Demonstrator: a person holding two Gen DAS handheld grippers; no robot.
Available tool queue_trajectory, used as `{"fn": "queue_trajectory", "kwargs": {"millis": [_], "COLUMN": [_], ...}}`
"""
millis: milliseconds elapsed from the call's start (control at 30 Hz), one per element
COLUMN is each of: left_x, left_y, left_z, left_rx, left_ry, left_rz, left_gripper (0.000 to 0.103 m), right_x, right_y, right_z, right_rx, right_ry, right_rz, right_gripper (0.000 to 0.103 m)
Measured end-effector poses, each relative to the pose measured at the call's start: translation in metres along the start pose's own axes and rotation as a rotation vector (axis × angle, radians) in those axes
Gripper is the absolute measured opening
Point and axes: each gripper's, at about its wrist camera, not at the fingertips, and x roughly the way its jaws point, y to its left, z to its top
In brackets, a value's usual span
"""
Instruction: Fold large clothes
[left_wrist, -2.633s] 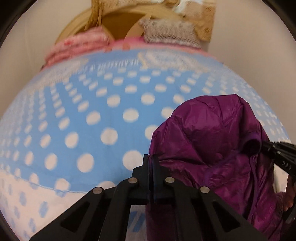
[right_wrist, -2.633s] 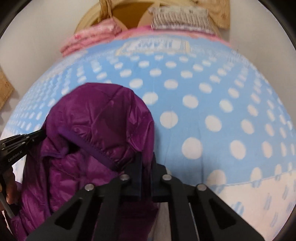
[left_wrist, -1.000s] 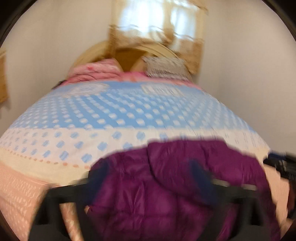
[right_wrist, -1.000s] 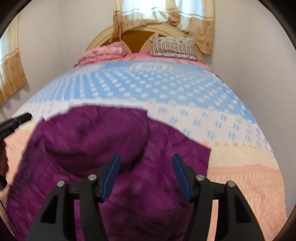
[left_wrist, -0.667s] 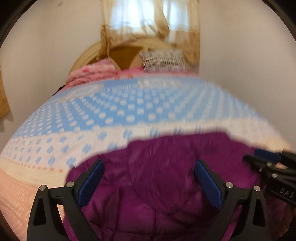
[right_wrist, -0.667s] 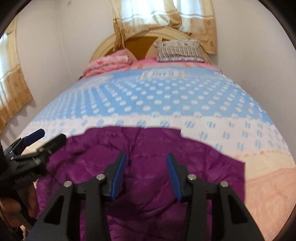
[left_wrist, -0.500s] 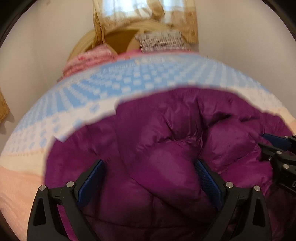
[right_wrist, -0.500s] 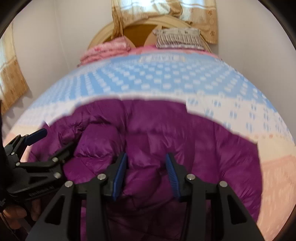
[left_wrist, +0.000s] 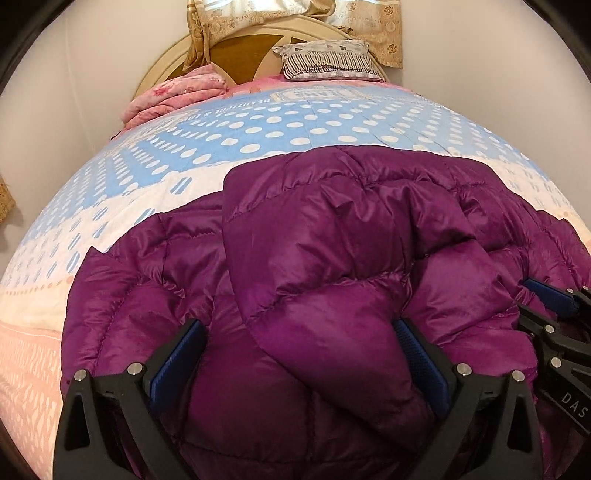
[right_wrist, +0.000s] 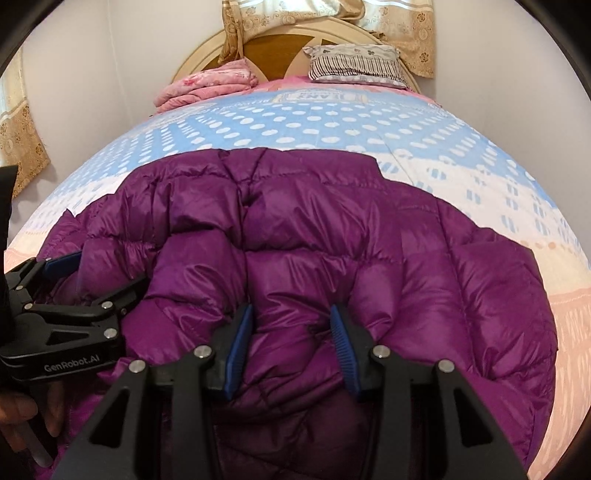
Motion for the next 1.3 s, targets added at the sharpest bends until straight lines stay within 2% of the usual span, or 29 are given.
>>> {"fn": "queue_trajectory", "kwargs": {"millis": [1300], "left_x": [0.003], "left_y": [0.001], "left_z": [0.002], "left_rx": [0.007], "left_ry": [0.004], "left_rz": [-0.007], "left_gripper": [0.102], "right_x": [0.005], "right_y": [0.012], "right_z": [-0.001], "right_rx": [-0.039], "right_ry": [0.001], "right_rz": [-0.049], "right_gripper": [0.047]}}
